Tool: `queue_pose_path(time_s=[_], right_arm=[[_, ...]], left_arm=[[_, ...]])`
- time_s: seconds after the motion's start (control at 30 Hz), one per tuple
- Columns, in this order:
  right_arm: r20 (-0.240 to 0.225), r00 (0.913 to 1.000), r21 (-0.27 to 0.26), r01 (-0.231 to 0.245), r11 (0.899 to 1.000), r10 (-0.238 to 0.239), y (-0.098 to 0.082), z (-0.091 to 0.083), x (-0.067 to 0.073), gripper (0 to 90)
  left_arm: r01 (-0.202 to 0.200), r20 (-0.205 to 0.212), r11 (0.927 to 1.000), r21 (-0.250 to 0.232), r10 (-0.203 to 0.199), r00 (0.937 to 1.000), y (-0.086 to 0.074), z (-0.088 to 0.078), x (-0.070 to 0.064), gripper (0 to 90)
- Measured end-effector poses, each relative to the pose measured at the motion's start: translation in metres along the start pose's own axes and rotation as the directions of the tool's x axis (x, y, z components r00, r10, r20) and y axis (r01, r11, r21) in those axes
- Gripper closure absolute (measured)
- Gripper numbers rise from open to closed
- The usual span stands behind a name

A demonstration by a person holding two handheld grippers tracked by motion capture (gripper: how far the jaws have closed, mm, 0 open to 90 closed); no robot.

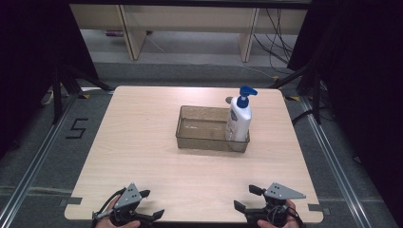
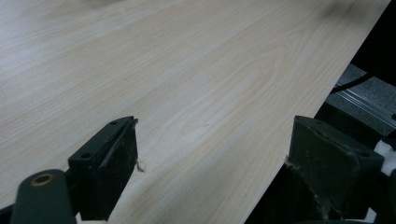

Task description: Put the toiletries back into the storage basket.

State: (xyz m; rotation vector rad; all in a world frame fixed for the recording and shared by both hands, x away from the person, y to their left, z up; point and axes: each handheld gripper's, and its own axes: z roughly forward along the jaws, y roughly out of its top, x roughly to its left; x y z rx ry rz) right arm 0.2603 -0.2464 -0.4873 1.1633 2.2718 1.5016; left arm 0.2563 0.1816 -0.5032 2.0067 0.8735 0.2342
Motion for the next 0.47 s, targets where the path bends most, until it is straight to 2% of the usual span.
queue_pose_path(time_s=[0.1,0.17,0.3,0.37,0.4,0.43,0.47], right_arm=[[0.012,0.9997,-0.014,0.02,1.0,-0.02,-0.0008,0.0024,-0.0004,15.2],[-0.008,1.0,0.002,0.003,1.0,-0.003,-0.001,0.0026,0.0009,15.2],[0.001,0.9997,0.011,0.024,1.0,-0.024,-0.0008,0.0033,0.0006,15.2],[-0.001,0.9998,0.018,0.022,1.0,-0.022,-0.0005,0.0023,0.0014,15.3],[0.0,1.0,0.019,0.0,1.0,0.0,-0.0008,0.002,0.0031,15.3],[0.005,0.9997,0.012,0.024,1.0,-0.024,-0.0006,0.0024,0.0017,15.3],[-0.001,1.0,0.017,0.002,1.0,-0.002,-0.0009,0.0024,0.0031,15.2]], left_arm=[[-0.006,0.007,1.0,0.002,0.006,1.0,0.0001,0.0001,0.0002,15.1],[-0.004,0.008,1.0,-0.007,0.004,1.0,-0.0002,0.0008,0.0001,15.1],[0.005,0.004,0.9999,-0.014,-0.005,1.0,-0.0003,0.001,-0.001,15.1],[-0.002,0.001,1.0,-0.001,0.002,1.0,0.0001,-0.0003,-0.0007,15.1],[-0.007,0.006,1.0,0.002,0.007,1.0,0.0003,-0.0005,-0.0002,15.1],[-0.004,0.009,1.0,-0.004,0.004,1.0,0.0003,-0.0001,-0.0004,15.1],[-0.004,0.009,1.0,-0.005,0.004,1.0,0.0004,-0.0001,-0.0006,15.1]])
